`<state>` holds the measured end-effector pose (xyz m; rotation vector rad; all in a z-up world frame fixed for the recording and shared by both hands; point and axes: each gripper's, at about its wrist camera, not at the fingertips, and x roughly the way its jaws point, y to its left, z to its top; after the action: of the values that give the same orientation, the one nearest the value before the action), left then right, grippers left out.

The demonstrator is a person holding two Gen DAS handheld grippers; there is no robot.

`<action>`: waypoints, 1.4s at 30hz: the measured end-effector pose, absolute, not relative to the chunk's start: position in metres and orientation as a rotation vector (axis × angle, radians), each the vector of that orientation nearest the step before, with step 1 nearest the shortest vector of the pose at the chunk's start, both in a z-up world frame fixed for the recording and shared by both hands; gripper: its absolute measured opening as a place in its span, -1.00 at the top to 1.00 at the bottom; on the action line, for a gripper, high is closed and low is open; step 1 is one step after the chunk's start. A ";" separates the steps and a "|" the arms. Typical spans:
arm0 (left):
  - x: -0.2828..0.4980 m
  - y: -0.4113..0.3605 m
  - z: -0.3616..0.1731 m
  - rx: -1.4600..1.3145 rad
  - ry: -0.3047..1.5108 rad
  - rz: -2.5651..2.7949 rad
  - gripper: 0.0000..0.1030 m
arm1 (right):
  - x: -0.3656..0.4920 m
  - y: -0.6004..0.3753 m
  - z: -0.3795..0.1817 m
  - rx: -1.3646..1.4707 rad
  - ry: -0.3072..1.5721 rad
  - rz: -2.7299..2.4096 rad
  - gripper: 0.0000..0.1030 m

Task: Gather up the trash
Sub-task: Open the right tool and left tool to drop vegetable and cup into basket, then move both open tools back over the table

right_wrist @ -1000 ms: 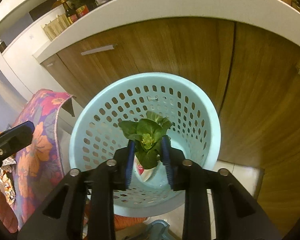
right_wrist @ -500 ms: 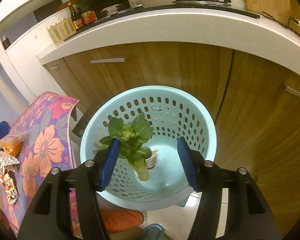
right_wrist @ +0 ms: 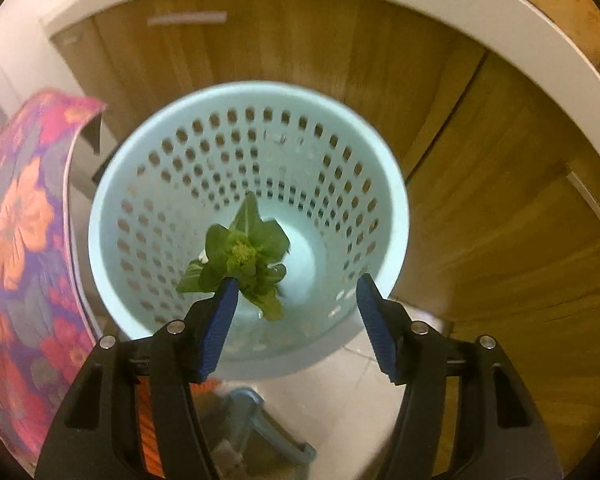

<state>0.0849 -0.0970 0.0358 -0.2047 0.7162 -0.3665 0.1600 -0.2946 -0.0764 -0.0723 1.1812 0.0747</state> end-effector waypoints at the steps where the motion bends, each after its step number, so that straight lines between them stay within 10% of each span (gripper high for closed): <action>1: 0.085 -0.096 0.035 -0.206 0.712 -0.366 -0.14 | 0.158 -0.294 -0.080 -0.086 1.208 0.079 -0.20; 13: 0.078 -0.074 0.031 -0.249 0.699 -0.356 -0.14 | 0.134 -0.295 -0.064 -0.120 1.235 0.160 -0.30; 22: 0.046 -0.045 0.044 -0.259 0.618 -0.287 -0.24 | 0.109 -0.265 -0.003 -0.004 0.906 0.318 -0.32; 42: -0.109 0.204 0.007 -0.472 0.570 0.309 -0.38 | 0.042 -0.062 0.021 -0.080 0.637 0.842 -0.33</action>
<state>-0.1085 0.2042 0.0073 -0.4722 0.5703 0.3087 0.0415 -0.0624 0.0210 -0.0802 0.6366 0.8422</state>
